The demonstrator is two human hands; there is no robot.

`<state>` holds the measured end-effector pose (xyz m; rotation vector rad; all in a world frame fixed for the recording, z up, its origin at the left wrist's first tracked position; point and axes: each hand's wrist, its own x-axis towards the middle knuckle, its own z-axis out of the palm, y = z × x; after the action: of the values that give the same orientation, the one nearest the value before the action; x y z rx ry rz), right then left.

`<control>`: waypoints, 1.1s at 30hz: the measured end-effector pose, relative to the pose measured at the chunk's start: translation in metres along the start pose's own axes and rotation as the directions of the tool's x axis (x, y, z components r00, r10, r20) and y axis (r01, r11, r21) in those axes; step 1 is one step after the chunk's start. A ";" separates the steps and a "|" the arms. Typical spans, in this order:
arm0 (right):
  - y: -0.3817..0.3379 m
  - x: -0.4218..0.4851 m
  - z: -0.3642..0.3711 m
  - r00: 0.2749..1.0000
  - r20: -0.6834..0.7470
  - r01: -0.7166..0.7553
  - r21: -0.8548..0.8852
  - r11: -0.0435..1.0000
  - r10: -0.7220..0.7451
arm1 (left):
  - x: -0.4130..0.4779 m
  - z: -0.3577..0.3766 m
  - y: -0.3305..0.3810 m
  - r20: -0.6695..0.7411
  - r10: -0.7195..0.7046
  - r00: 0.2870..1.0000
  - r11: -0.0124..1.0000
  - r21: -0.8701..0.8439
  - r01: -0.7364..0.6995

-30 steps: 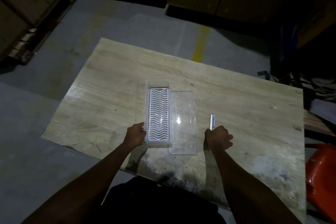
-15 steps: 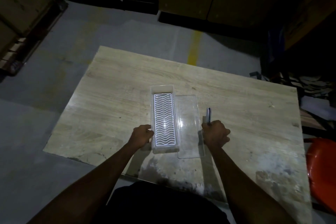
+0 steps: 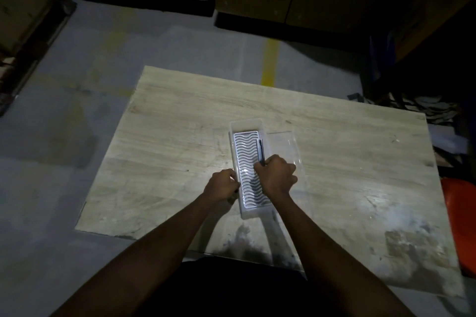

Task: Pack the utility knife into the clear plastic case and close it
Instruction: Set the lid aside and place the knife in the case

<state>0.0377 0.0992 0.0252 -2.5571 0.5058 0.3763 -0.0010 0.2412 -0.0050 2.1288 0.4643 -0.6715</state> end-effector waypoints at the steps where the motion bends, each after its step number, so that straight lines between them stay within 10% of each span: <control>1: 0.000 -0.003 0.007 1.000 0.004 -0.001 -0.041 0.999 0.001 | 0.000 0.001 -0.001 0.005 0.008 1.000 1.000 0.000 -0.008; 10: 0.000 -0.012 0.047 0.995 0.026 0.097 -0.352 0.931 -0.094 | 0.003 0.002 -0.004 0.039 0.047 0.998 0.997 0.053 -0.049; 33: 0.021 -0.002 0.064 0.991 0.055 0.136 -0.489 0.862 -0.125 | 0.000 0.009 -0.005 0.011 0.004 1.000 1.000 0.000 -0.004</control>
<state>0.0168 0.1164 -0.0365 -3.0550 0.2429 0.5413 -0.0066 0.2367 -0.0121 2.1247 0.4544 -0.6801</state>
